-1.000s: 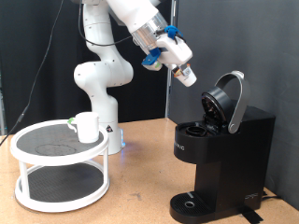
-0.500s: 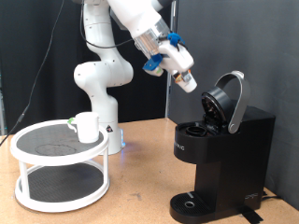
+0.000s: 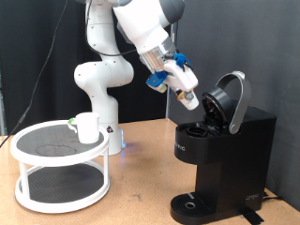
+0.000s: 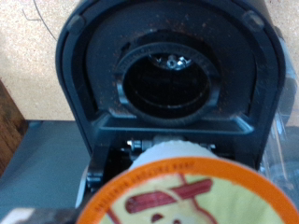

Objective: Make a cup of coffee with the keurig machine

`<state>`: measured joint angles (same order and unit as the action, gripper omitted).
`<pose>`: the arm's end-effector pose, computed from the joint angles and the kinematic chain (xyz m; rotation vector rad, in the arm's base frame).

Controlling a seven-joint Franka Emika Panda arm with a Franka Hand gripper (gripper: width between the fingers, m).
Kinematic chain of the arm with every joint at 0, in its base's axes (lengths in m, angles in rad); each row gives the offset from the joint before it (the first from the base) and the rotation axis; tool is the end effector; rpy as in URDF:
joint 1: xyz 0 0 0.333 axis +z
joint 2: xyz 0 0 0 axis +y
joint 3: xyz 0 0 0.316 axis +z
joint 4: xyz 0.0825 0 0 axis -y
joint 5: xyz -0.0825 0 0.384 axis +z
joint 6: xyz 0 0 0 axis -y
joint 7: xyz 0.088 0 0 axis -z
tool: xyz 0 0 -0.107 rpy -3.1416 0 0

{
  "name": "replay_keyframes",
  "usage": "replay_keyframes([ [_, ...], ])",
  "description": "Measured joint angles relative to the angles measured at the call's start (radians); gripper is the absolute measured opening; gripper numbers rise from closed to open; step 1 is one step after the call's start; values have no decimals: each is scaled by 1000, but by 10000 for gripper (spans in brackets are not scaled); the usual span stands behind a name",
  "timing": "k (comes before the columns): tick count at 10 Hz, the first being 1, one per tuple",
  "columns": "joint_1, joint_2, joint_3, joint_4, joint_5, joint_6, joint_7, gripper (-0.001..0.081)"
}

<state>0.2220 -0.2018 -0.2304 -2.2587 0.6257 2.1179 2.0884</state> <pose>0.4947 0.0191 0.4574 -0.9700 2.5475 0.6775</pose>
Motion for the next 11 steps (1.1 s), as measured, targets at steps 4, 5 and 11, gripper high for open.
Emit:
replay_keyframes([
  [4, 0, 32, 19, -19, -11, 41, -1, 385],
  [5, 0, 41, 23, -22, -11, 52, -2, 385],
  [11, 0, 87, 43, -34, -10, 106, -2, 385],
])
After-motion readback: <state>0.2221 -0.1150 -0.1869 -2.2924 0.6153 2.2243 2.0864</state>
